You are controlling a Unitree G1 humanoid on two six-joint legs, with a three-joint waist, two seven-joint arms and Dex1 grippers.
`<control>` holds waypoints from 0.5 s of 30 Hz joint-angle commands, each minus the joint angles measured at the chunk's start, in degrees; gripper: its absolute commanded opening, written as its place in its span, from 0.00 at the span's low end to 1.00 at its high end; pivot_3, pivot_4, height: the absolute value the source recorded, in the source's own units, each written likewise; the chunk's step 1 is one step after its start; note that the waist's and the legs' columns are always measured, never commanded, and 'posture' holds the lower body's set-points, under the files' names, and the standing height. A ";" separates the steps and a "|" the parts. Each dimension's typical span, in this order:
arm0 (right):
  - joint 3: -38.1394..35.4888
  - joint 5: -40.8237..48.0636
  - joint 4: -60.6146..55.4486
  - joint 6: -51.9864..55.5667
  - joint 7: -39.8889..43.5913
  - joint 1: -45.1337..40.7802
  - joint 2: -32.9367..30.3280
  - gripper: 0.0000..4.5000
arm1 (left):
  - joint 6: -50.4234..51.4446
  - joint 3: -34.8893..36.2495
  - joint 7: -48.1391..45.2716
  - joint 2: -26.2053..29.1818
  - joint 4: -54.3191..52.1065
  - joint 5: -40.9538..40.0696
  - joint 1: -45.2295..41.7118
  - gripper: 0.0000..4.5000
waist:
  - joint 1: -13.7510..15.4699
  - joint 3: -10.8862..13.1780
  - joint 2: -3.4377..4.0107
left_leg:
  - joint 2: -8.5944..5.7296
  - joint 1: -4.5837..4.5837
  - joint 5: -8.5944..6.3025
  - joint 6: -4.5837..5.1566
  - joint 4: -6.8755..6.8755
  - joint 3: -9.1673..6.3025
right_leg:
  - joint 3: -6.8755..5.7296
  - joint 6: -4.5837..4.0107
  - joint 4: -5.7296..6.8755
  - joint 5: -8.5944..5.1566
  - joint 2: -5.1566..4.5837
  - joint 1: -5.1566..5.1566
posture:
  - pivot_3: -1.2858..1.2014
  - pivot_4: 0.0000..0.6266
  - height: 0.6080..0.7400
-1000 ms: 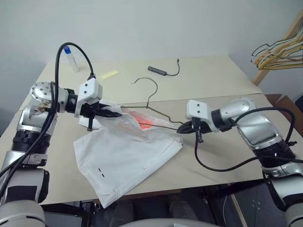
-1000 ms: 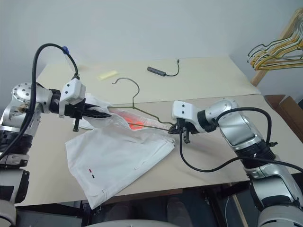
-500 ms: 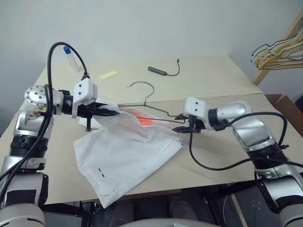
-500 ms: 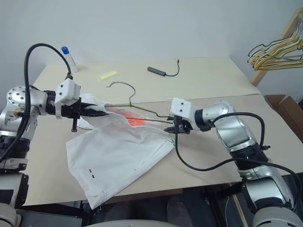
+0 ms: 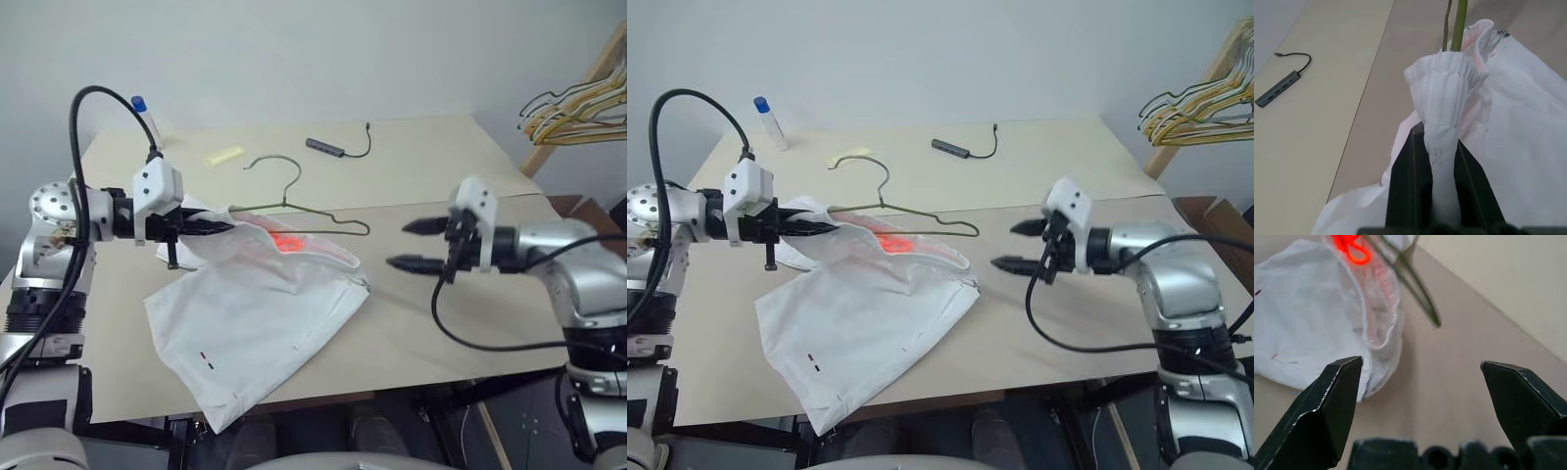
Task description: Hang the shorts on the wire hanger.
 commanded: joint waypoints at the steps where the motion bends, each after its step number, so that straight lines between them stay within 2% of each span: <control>1: 0.85 1.54 -2.12 0.47 -5.85 1.64 5.99 1.00 | 0.20 2.12 -0.12 1.13 -0.84 -1.46 -0.35 0.00 | -0.30 -0.02 -0.03 | 0.00 0.03 0.00 0.00 -0.02 0.01 | 0.02 0.00 0.01 0.00 0.01 0.01 | 0.51 0.00 1.00; 5: 5.61 -1.76 -0.41 -1.02 -10.14 3.67 10.52 1.00 | 0.51 1.89 0.50 1.20 -1.01 -1.09 -0.29 0.00 | -0.55 -0.02 -0.03 | 0.03 0.00 0.00 0.00 -0.01 -0.02 | 0.04 -0.01 0.04 0.00 0.07 -0.03 | 0.51 0.00 1.00; 8: 6.44 -1.59 1.66 -0.17 -12.76 3.11 13.69 0.87 | 1.18 2.21 0.40 1.28 -1.55 -1.73 -0.51 0.00 | -0.68 -0.02 -0.03 | 0.01 -0.04 0.00 0.00 0.00 0.00 | 0.03 0.00 0.00 0.01 0.02 -0.03 | 0.51 0.00 1.00; 15: 5.82 -1.34 2.48 0.96 -15.88 2.77 14.63 0.32 | 1.56 2.62 0.14 1.70 -3.02 -2.53 0.36 0.00 | -0.69 -0.02 -0.03 | 0.01 -0.03 0.00 0.00 -0.01 -0.03 | 0.01 0.00 0.01 0.01 0.02 -0.03 | 0.52 0.00 1.00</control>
